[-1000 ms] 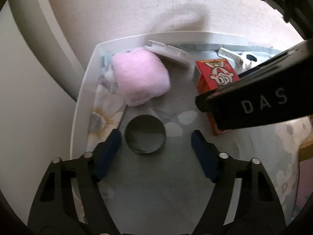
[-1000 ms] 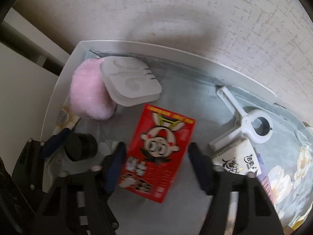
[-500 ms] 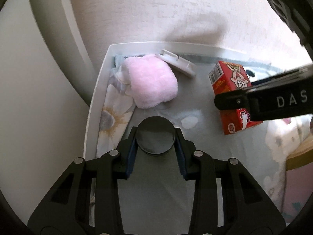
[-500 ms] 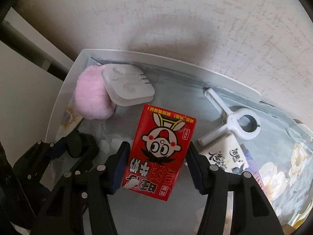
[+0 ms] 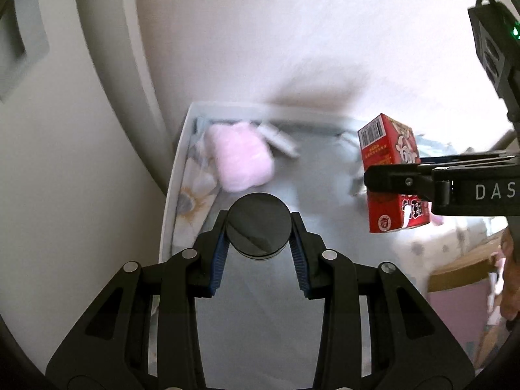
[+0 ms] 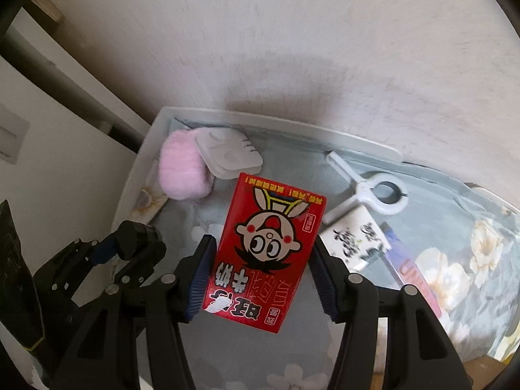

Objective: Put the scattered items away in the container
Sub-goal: 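Grasp the black round cap with the left gripper while the right grasps the red milk carton, then carry the black cap and red carton over the cardboard box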

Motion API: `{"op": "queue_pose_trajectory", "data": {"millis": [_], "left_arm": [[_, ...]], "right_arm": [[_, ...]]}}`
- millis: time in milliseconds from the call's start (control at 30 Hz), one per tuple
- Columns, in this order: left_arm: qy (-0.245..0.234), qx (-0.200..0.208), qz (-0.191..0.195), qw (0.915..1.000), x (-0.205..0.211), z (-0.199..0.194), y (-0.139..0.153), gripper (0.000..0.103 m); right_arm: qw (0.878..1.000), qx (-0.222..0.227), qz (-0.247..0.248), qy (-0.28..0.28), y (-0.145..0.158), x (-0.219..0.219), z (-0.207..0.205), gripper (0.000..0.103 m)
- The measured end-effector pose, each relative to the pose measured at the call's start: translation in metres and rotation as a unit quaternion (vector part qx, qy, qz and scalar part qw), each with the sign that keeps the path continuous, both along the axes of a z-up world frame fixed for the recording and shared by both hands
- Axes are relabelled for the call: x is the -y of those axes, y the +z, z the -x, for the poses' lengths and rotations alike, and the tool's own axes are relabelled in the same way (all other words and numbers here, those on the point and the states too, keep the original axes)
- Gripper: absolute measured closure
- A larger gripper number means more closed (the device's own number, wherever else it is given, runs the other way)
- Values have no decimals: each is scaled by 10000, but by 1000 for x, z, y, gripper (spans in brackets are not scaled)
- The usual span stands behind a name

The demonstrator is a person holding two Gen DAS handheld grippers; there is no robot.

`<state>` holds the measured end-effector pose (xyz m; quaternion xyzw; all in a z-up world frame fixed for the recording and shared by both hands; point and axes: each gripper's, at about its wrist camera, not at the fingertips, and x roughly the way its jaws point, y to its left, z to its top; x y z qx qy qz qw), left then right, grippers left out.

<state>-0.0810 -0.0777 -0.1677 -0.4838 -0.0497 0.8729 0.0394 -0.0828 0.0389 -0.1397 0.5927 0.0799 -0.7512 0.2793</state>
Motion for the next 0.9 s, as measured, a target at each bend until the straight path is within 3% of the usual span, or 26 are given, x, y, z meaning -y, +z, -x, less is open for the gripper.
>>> {"op": "queue_pose_trajectory", "data": {"millis": [100, 267, 433, 567, 667, 800, 900], "left_arm": [[-172, -160, -14, 9997, 7, -8, 27, 71], [-779, -606, 16, 9951, -24, -18, 87, 71], [-1526, -933, -131, 9838, -85, -38, 118, 71], [-2156, -797, -427, 9723, -144, -57, 133, 71], [-2620, -557, -421, 9625, -181, -74, 127, 71], [-2915, -23, -362, 9559, -213, -85, 85, 71], [-3093, 432, -45, 9500, -233, -92, 47, 71]], "right_arm": [[9994, -31, 298, -179, 23, -25, 8, 50], [9960, -299, 662, -517, 62, -56, -31, 50], [9865, -733, 771, -1242, 102, -157, -66, 50], [9743, -937, 359, -2017, 101, -233, -94, 50], [9666, -874, 201, -2400, 92, -271, -111, 50], [9616, -632, 320, -2651, 73, -304, -131, 50], [9630, -309, 420, -2644, 55, -319, -141, 50]]}}
